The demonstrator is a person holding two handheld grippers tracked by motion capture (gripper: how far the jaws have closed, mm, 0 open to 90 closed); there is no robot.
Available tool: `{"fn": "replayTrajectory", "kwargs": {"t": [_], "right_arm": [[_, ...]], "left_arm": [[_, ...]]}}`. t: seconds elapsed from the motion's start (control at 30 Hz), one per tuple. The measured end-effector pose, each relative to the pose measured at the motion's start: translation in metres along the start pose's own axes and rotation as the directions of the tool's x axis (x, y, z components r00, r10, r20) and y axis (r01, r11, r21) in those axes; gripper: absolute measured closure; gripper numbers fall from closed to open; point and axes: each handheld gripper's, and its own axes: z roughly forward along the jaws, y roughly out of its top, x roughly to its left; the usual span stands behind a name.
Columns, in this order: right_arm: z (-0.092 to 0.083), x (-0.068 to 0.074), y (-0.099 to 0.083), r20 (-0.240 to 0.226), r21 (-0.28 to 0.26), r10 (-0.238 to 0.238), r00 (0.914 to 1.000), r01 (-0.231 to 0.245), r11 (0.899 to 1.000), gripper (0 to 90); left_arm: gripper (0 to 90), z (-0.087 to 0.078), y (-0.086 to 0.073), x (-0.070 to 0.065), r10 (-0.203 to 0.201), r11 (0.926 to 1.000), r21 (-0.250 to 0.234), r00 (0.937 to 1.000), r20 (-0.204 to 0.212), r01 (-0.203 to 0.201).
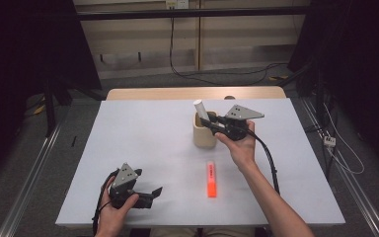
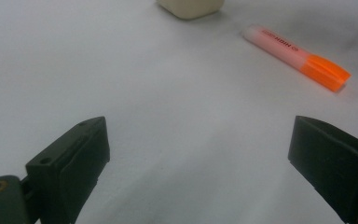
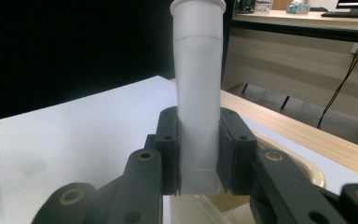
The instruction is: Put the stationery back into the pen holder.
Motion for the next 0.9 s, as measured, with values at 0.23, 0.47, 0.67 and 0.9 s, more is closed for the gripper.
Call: {"fn": "replayTrajectory", "kwargs": {"t": [0.23, 0.47, 0.67, 0.9], "right_arm": [[0.018, 0.003, -0.004, 0.01, 0.015, 0.006, 0.9999, -0.007, 1.0, 72.0], [0.025, -0.003, -0.009, 0.06, 0.016, 0.019, 0.998, -0.02, 1.0, 72.0], [0.03, -0.005, -0.015, 0.061, 0.044, 0.01, 0.9981, -0.013, 0.999, 71.9], [0.031, -0.005, -0.017, 0.064, 0.058, -0.008, 0.9979, 0.004, 0.998, 68.3]], "left_arm": [[5.2, 0.002, 0.0, -0.001, 0.006, 0.9999, 0.008, 0.9999, 0.013, -0.006], [5.2, 0.001, 0.0, 0.0, 0.001, 0.9999, 0.011, 0.9999, 0.011, -0.001], [5.2, 0.002, 0.0, -0.001, 0.008, 0.9999, 0.011, 0.9999, 0.015, -0.008], [5.2, 0.002, 0.0, 0.0, 0.009, 0.9999, 0.012, 0.9999, 0.012, -0.009]]}}
